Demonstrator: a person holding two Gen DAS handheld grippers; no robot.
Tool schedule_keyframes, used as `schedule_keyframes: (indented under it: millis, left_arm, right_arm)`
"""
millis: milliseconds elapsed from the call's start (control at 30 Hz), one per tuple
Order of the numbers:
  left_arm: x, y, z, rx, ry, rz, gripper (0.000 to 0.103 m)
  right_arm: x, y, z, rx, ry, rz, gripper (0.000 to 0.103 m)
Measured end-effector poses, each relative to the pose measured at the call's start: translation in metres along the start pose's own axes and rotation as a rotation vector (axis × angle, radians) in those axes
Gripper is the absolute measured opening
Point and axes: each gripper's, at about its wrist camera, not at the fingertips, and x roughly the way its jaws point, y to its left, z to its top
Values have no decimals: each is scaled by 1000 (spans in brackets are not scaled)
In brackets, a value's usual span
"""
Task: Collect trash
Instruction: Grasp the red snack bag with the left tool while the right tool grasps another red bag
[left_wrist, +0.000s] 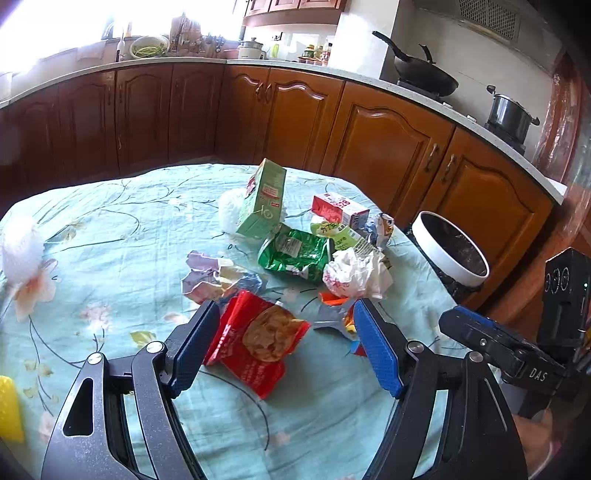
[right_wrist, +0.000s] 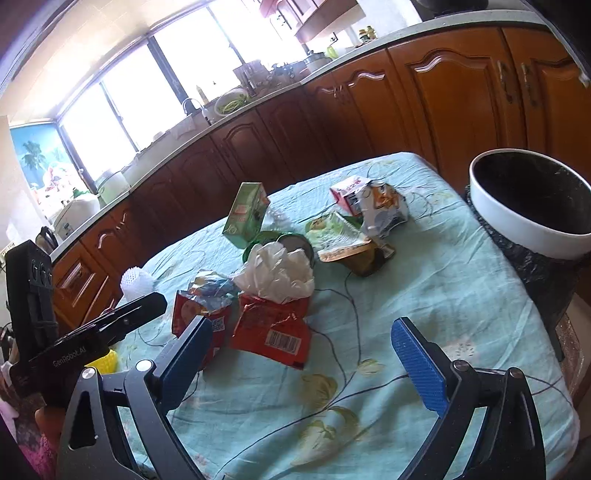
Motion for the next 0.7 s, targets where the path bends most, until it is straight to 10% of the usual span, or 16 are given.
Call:
schedule_keyframes:
  millis: [433, 700]
  left_arm:
    - [36, 29, -12, -2, 96, 39, 76]
    - [56, 27, -21, 10, 166, -5, 31]
  right_arm:
    - [60, 22, -5, -59, 118, -1, 96]
    - [69, 21, -8, -73, 156, -15, 48]
